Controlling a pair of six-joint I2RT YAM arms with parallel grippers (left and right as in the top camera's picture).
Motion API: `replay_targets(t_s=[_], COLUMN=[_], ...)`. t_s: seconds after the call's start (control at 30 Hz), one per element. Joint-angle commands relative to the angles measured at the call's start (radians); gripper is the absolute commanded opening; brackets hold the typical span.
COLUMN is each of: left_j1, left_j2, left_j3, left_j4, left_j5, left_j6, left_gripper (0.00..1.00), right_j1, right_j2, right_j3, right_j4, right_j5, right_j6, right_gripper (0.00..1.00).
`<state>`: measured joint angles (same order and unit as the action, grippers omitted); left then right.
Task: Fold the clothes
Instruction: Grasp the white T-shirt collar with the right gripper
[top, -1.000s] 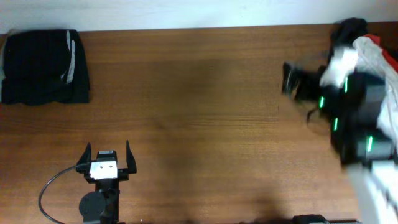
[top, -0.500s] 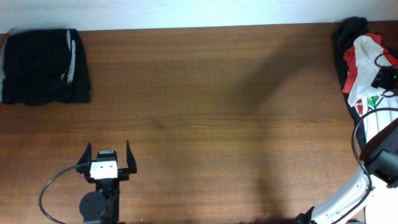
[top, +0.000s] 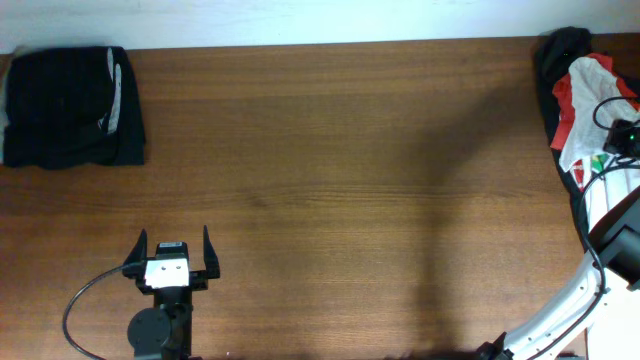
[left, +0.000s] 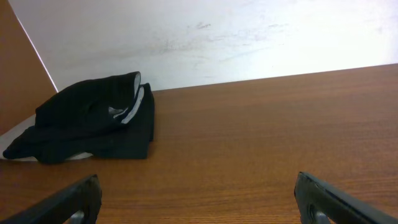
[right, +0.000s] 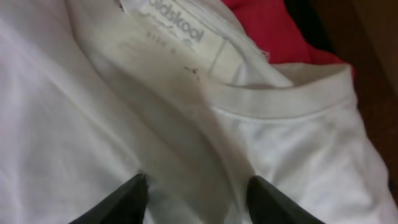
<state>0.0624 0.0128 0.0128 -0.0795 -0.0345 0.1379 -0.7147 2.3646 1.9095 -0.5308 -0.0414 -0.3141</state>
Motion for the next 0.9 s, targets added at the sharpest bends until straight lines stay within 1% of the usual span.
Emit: replay_targets(t_s=[0.0, 0.07, 0.23, 0.33, 0.4, 0.43, 0.5, 0.57, 0.6, 0.63, 0.73, 0.77, 0.8, 0.87], left_j1=[0.006, 0.006, 0.006, 0.006, 0.006, 0.006, 0.006, 0.006, 0.006, 0.006, 0.006, 0.006, 0.006, 0.006], left_j2=[-0.006, -0.006, -0.006, -0.006, -0.006, -0.006, -0.006, -0.006, -0.006, -0.006, -0.006, -0.006, -0.006, -0.006], left_j3=[-0.004, -0.004, -0.004, -0.004, -0.004, -0.004, -0.004, -0.004, -0.004, -0.004, -0.004, -0.004, -0.004, -0.004], left_j4=[-0.001, -0.001, -0.001, -0.001, -0.001, -0.001, -0.001, -0.001, -0.001, -0.001, -0.001, -0.001, -0.001, -0.001], left_j5=[-0.007, -0.007, -0.007, -0.007, -0.007, -0.007, -0.007, -0.007, -0.007, -0.007, -0.007, -0.007, -0.007, -0.007], left_j6=[0.006, 0.005, 0.006, 0.005, 0.005, 0.006, 0.005, 0.006, 0.006, 0.006, 0.006, 0.006, 0.006, 0.006], left_gripper=[0.99, 0.99, 0.99, 0.99, 0.99, 0.99, 0.99, 0.99, 0.99, 0.99, 0.99, 0.99, 0.99, 0.99], right_j1=[0.001, 0.001, 0.002, 0.002, 0.006, 0.011, 0.027, 0.048, 0.054, 0.056, 0.056, 0.056, 0.059, 0.062], right_j2=[0.018, 0.018, 0.017, 0.017, 0.017, 0.017, 0.017, 0.017, 0.017, 0.017, 0.017, 0.017, 0.015, -0.022], right_j3=[0.015, 0.015, 0.021, 0.021, 0.023, 0.023, 0.023, 0.023, 0.023, 0.023, 0.023, 0.023, 0.023, 0.023], right_j4=[0.022, 0.03, 0.044, 0.043, 0.043, 0.041, 0.041, 0.041, 0.041, 0.041, 0.041, 0.041, 0.038, 0.037], right_j5=[-0.021, -0.06, -0.048, -0.048, 0.036, 0.077, 0.08, 0.08, 0.08, 0.08, 0.08, 0.08, 0.08, 0.078], right_j6=[0.012, 0.013, 0.015, 0.015, 0.015, 0.015, 0.015, 0.015, 0.015, 0.015, 0.015, 0.015, 0.016, 0.126], right_gripper=[0.55, 0.54, 0.54, 0.48, 0.48, 0.46, 0.42, 0.25, 0.22, 0.17, 0.11, 0.06, 0.04, 0.04])
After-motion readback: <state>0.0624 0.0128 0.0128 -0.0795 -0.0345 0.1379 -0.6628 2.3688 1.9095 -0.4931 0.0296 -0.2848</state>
